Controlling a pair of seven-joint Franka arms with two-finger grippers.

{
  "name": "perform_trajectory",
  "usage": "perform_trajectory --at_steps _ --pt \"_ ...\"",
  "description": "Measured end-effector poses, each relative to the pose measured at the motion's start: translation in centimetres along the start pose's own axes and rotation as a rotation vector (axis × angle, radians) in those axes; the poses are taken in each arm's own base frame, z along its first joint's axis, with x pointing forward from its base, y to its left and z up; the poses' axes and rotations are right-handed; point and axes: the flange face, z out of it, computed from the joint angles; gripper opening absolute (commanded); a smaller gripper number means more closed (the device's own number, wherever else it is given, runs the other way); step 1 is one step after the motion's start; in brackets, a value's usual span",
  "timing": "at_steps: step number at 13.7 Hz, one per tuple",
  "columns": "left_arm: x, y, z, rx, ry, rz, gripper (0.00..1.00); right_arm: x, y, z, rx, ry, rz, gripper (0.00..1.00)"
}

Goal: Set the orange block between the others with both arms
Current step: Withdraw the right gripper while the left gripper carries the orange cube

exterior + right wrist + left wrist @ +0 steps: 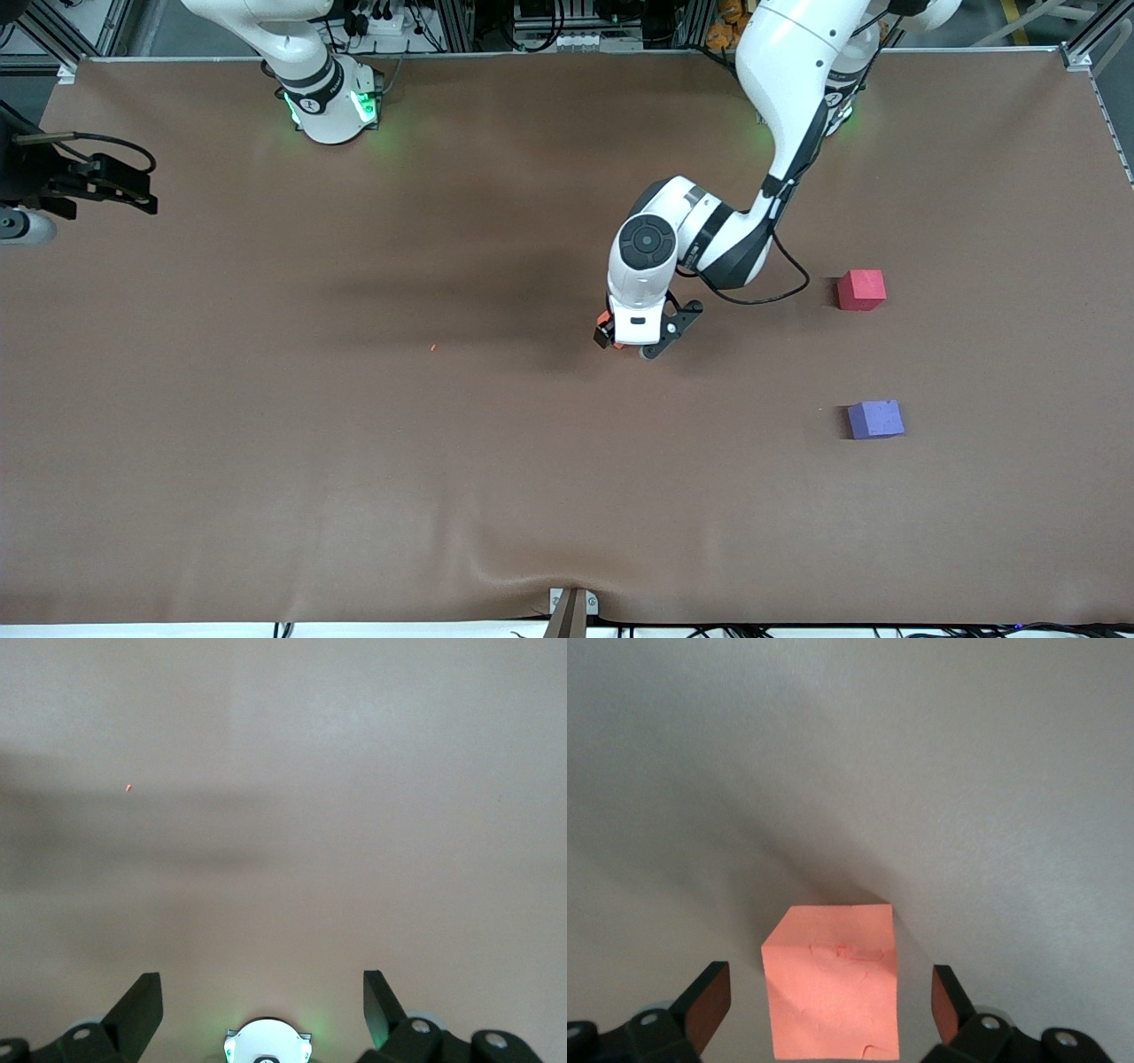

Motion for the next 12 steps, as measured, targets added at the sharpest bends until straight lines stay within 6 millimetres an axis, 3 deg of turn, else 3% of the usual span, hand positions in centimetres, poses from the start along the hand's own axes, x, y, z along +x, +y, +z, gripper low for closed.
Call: perform_trajectory --at_steps 3,4,7,10,12 --pt "-0.4 0.2 1.2 -0.011 0.002 -0.004 1.00 0.3 0.3 0.3 0.000 0.009 0.002 1.00" --pt "-0.4 0.3 1.5 -0.018 0.002 -0.008 0.80 0.2 0.4 0.3 0.000 0.009 0.004 1.00" --pt "-0.3 0.3 2.2 -0.016 0.002 -0.015 0.00 0.1 2.2 0.3 0.004 0.009 0.035 1.00" --pt "0.7 0.3 1.9 -0.023 0.005 -0.019 0.00 0.1 2.6 0.4 0.005 0.007 0.041 1.00" --pt "4.1 0.1 0.8 -0.039 0.013 -0.011 0.00 0.1 2.5 0.5 0.005 0.006 0.040 1.00"
